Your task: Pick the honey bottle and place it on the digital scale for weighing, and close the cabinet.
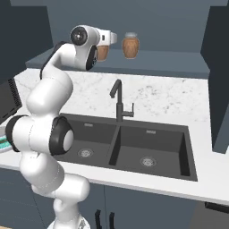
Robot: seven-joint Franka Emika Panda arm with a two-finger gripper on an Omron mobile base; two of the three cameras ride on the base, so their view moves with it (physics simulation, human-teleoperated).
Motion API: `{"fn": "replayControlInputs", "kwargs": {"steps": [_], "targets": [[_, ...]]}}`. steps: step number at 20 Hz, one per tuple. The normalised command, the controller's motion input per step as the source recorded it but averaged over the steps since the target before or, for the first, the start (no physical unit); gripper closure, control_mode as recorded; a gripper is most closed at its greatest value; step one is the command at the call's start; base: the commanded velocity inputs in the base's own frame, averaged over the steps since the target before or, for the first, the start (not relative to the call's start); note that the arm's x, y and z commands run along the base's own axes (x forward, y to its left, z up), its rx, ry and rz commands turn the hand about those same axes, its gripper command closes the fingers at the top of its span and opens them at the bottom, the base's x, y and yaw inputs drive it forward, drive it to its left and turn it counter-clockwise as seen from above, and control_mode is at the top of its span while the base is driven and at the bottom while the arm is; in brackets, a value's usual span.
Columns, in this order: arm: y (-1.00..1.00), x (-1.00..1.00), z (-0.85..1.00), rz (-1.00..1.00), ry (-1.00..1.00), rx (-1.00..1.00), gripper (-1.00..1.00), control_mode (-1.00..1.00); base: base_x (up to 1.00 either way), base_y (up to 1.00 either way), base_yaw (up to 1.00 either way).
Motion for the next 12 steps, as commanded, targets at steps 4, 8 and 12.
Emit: {"fn": "replayControlInputs", "kwargs": {"steps": [4,8,12], "targets": [[0.00,0.16,-0.34,0.00,0.01,-0.03,1.00,-1.00,0.00,0.00,0.00],[0.00,0.11,-0.41,0.00,0.09,-0.05,1.00,-1.00,0.00,0.00,0.00],[0.00,0.00,-0.41,0.00,0.15,-0.05,1.00,-1.00,0.00,0.00,0.00]]}}
